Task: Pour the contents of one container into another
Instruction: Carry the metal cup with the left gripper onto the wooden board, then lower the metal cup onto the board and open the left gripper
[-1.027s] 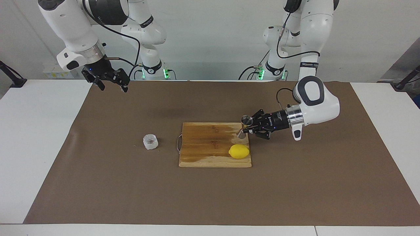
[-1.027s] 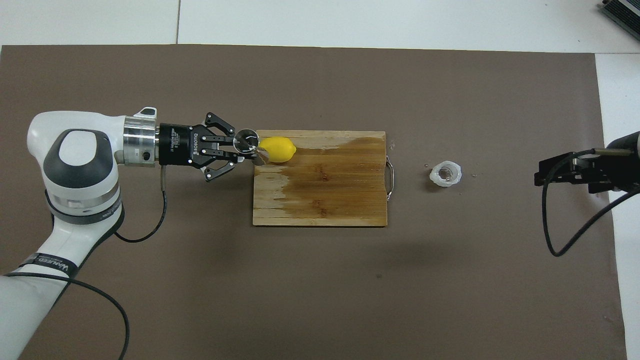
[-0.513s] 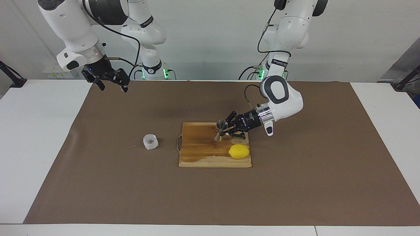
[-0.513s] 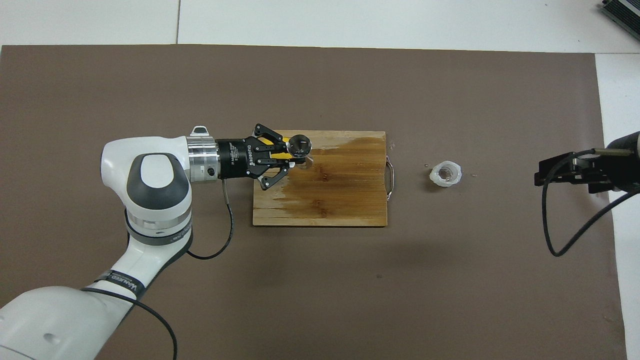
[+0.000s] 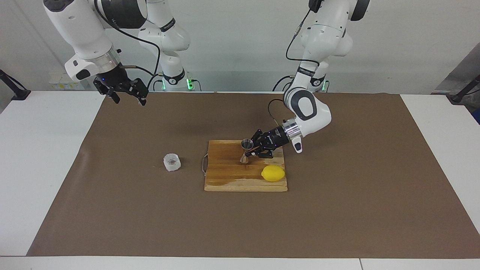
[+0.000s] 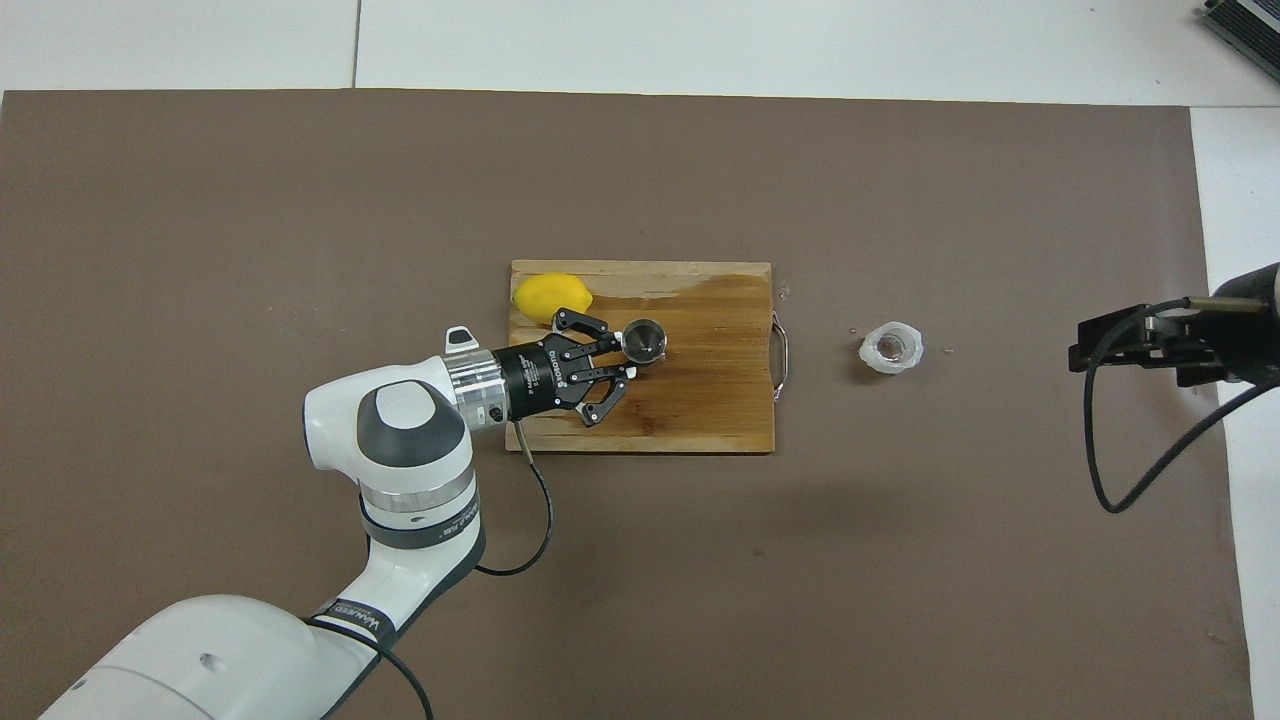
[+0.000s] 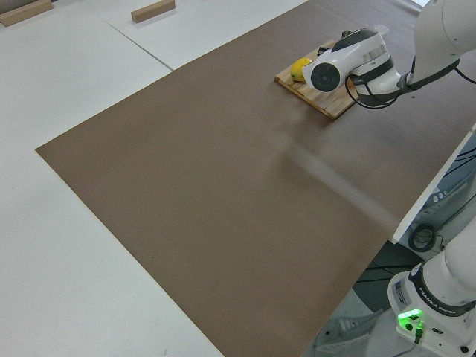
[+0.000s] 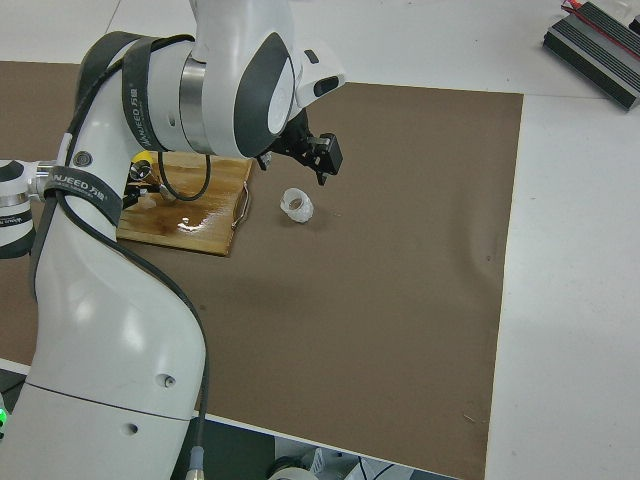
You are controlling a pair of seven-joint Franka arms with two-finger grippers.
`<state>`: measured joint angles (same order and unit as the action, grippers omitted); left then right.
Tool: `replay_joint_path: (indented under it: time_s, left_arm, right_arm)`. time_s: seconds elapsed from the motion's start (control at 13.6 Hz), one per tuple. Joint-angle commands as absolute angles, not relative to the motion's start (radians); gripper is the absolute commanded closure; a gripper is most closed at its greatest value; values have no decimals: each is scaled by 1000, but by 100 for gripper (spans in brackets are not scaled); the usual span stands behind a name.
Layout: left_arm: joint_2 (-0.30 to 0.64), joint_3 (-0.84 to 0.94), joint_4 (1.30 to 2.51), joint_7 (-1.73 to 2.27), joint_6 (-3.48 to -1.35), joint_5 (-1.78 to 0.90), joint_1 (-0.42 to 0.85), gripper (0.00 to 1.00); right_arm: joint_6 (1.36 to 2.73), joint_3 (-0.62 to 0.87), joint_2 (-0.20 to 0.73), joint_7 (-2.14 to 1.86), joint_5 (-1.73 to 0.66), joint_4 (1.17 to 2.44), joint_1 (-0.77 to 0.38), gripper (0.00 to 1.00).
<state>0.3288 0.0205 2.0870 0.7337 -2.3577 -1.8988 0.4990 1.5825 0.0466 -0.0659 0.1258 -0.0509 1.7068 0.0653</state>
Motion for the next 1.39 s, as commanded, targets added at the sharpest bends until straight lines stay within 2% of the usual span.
replay_joint_path:
  time_s: [0.0, 0.22, 0.29, 0.37, 0.66, 0.95, 1.32]
  left_arm:
    - [322, 5, 2105, 709, -2405, -1945, 520, 100]
    - [319, 5, 2125, 709, -2411, -1947, 523, 100]
    - [319, 5, 2125, 710, -2410, -1947, 523, 91]
    - [319, 3, 2123, 710, -2411, -1947, 519, 1]
    - [318, -2, 2121, 712, -2402, -1924, 502, 0]
    - [299, -3, 2117, 722, -2324, -1716, 430, 0]
    - [233, -9, 2120, 723, -2275, -1412, 378, 0]
  right_arm:
    - [1578, 51, -71, 135, -66, 1710, 74, 0]
    - [1578, 51, -71, 135, -66, 1710, 74, 0]
    - [1578, 51, -71, 135, -66, 1712, 74, 0]
    - [1578, 51, -71, 135, -66, 1710, 74, 0]
    - [1578, 51, -71, 135, -66, 1710, 74, 0]
    - [1578, 51, -71, 135, -66, 1710, 74, 0]
    - [1578, 51, -71, 135, -66, 1710, 74, 0]
